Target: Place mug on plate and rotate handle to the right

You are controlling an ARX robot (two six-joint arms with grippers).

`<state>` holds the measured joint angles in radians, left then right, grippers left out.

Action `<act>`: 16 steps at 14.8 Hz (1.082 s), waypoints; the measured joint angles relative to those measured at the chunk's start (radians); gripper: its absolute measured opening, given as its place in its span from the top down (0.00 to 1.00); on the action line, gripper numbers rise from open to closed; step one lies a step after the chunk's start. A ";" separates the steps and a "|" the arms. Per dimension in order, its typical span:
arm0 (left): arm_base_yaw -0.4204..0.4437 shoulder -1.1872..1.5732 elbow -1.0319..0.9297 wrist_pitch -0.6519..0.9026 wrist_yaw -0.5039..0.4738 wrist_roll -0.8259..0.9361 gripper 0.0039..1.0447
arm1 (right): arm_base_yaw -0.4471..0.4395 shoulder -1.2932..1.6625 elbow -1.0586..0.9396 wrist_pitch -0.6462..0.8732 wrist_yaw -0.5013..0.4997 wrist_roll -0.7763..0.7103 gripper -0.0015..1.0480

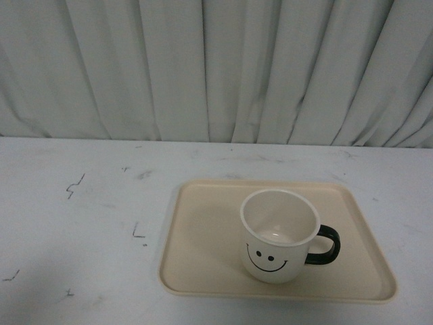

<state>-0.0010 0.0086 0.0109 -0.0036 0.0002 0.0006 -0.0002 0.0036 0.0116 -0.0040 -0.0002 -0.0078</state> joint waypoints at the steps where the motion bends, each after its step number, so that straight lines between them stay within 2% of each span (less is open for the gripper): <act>1: 0.000 0.000 0.000 0.000 -0.001 0.000 0.92 | 0.000 0.000 0.000 0.000 0.000 0.000 0.06; 8: 0.000 0.000 0.000 0.000 0.000 0.000 0.07 | 0.000 0.000 0.000 0.000 0.000 0.000 0.06; 16: 0.000 0.000 0.000 0.000 0.000 0.000 0.06 | 0.000 0.000 0.000 0.000 0.000 0.000 0.06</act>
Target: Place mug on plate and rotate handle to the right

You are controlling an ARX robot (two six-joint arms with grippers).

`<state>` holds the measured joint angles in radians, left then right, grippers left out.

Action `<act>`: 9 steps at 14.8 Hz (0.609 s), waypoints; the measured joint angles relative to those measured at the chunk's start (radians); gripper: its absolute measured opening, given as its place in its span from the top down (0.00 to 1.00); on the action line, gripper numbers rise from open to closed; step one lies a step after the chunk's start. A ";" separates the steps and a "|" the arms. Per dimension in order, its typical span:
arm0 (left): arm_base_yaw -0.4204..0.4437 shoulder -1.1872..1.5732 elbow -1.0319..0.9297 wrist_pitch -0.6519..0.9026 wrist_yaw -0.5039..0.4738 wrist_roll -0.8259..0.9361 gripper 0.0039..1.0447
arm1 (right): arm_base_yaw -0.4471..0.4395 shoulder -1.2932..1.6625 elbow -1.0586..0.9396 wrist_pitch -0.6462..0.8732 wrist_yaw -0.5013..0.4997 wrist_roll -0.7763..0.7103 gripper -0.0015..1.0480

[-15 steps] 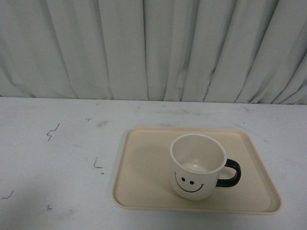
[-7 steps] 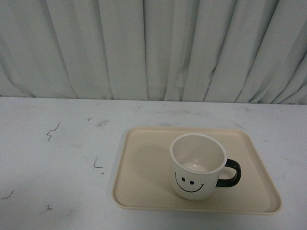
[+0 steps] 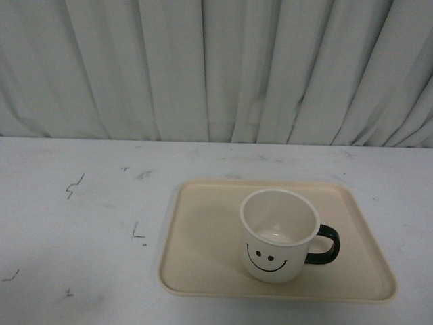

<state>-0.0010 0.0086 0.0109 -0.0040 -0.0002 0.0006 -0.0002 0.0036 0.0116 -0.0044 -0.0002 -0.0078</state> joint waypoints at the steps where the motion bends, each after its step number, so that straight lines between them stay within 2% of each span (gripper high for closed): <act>1: 0.000 0.000 0.000 0.000 0.000 0.000 0.06 | 0.000 0.000 0.000 0.000 0.000 0.000 0.06; 5: 0.000 0.000 0.000 0.000 0.000 0.000 0.06 | 0.000 0.000 0.000 0.000 0.000 0.000 0.06; 6: 0.000 0.000 0.000 0.000 0.000 0.000 0.06 | 0.017 0.045 0.000 0.102 0.000 0.002 0.06; 7: 0.000 0.000 0.000 0.000 0.000 0.000 0.06 | 0.040 0.171 0.030 0.204 -0.014 0.005 0.06; 9: 0.000 0.000 0.000 0.000 0.000 0.000 0.06 | 0.024 0.454 0.156 0.192 -0.067 0.006 0.06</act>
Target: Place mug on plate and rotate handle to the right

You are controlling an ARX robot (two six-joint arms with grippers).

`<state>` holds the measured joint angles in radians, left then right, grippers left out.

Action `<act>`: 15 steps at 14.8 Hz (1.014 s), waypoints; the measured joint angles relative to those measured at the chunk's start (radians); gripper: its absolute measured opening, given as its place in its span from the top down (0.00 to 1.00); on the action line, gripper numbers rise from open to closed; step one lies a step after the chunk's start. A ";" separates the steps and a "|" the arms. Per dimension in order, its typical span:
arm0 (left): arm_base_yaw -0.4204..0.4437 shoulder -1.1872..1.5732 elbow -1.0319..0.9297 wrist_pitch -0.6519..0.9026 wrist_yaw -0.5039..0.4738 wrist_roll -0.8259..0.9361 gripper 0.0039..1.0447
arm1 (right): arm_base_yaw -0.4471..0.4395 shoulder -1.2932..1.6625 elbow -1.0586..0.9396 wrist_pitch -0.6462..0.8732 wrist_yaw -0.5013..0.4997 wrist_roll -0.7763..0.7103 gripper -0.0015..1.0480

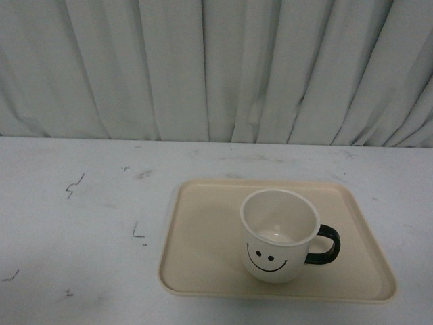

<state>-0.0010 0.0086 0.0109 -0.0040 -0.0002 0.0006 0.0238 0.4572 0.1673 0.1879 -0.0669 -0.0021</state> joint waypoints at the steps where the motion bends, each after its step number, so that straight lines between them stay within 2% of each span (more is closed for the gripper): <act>1: 0.000 0.000 0.000 0.000 -0.001 0.000 0.06 | 0.002 0.131 0.068 -0.022 -0.042 0.004 0.06; 4: 0.000 0.000 0.000 0.000 0.000 0.000 0.06 | 0.089 0.472 0.300 -0.092 -0.010 -0.066 0.06; 6: 0.000 0.000 0.000 0.000 0.000 0.000 0.06 | 0.096 0.534 0.351 -0.116 -0.008 -0.074 0.06; 10: 0.000 0.000 0.000 0.000 0.000 0.000 0.06 | 0.146 0.933 0.689 -0.444 -0.068 -0.072 0.06; 12: 0.000 0.000 0.000 0.000 0.000 0.000 0.06 | 0.185 1.072 0.741 -0.443 -0.041 -0.069 0.06; 15: 0.000 0.000 0.000 0.000 0.000 0.000 0.06 | 0.198 1.203 0.770 -0.385 -0.016 -0.046 0.06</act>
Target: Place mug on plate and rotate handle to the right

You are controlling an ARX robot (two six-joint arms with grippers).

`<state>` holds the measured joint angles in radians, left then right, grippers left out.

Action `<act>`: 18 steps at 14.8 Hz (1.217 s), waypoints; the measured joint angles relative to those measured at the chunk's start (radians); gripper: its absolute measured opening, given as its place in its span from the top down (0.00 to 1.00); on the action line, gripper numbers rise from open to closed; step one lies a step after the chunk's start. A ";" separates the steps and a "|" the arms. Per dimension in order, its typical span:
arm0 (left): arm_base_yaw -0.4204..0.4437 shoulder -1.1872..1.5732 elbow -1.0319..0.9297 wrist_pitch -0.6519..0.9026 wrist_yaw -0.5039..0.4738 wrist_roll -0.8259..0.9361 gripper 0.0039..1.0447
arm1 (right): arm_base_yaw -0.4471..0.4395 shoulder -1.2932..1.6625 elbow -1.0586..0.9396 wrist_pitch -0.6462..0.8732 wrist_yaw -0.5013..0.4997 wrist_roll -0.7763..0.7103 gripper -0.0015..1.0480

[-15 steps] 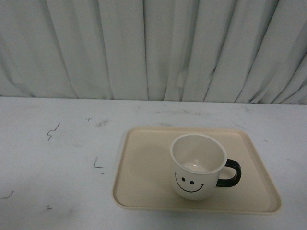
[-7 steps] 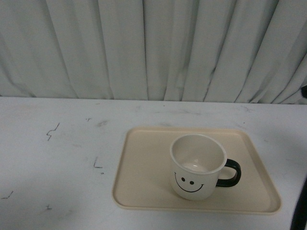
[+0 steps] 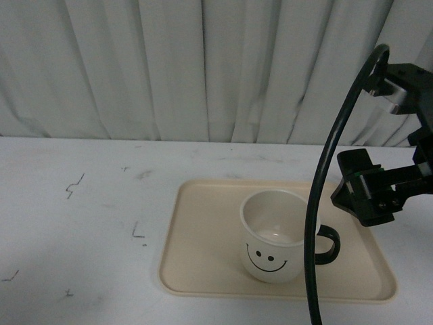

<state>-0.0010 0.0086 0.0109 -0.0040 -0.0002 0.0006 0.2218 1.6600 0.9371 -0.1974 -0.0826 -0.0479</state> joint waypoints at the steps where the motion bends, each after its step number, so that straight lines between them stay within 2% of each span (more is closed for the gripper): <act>1: 0.000 0.000 0.000 0.000 0.000 0.000 0.06 | 0.001 0.040 0.013 0.016 0.000 0.011 0.06; 12: 0.000 0.000 0.000 0.000 0.000 0.000 0.06 | 0.021 0.244 0.128 0.124 -0.065 0.034 0.06; 17: 0.000 0.000 0.000 0.000 0.000 0.000 0.06 | 0.047 0.303 0.136 0.176 -0.063 0.038 0.06; 18: 0.000 0.000 0.000 0.000 0.000 0.000 0.06 | 0.055 0.311 0.137 0.181 -0.060 0.039 0.16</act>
<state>-0.0010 0.0086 0.0109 -0.0040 -0.0002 0.0006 0.2764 1.9709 1.0737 -0.0162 -0.1421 -0.0086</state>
